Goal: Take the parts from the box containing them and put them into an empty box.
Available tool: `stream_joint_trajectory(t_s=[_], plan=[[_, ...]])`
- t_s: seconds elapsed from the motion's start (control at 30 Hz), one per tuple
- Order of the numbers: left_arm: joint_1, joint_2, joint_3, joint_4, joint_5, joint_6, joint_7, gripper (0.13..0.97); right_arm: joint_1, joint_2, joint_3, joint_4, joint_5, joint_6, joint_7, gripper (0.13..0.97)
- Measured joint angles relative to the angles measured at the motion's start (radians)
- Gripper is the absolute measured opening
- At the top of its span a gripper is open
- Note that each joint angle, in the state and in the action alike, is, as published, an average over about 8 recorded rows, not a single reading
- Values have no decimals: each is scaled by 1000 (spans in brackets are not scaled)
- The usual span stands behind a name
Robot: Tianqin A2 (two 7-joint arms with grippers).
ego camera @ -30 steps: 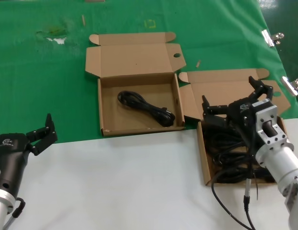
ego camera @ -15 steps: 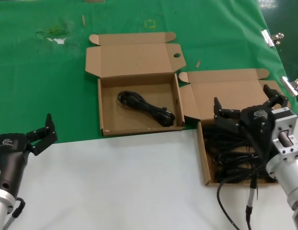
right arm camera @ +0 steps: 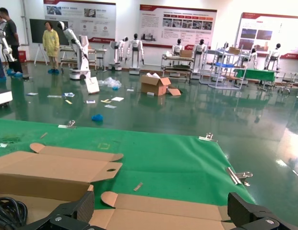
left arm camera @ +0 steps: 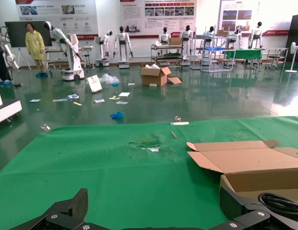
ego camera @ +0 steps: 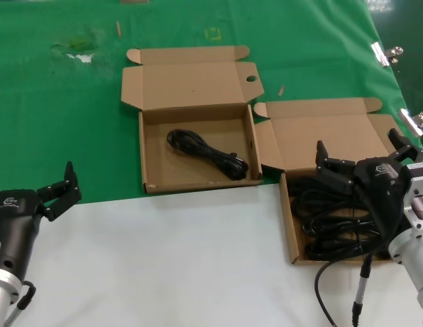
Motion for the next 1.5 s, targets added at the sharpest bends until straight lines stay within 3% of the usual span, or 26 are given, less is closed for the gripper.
stream_joint_trajectory(t_s=[1.5], plan=[[0,0,0,0,0,0,0,966,-1,0,0,1,0,0,0,966]])
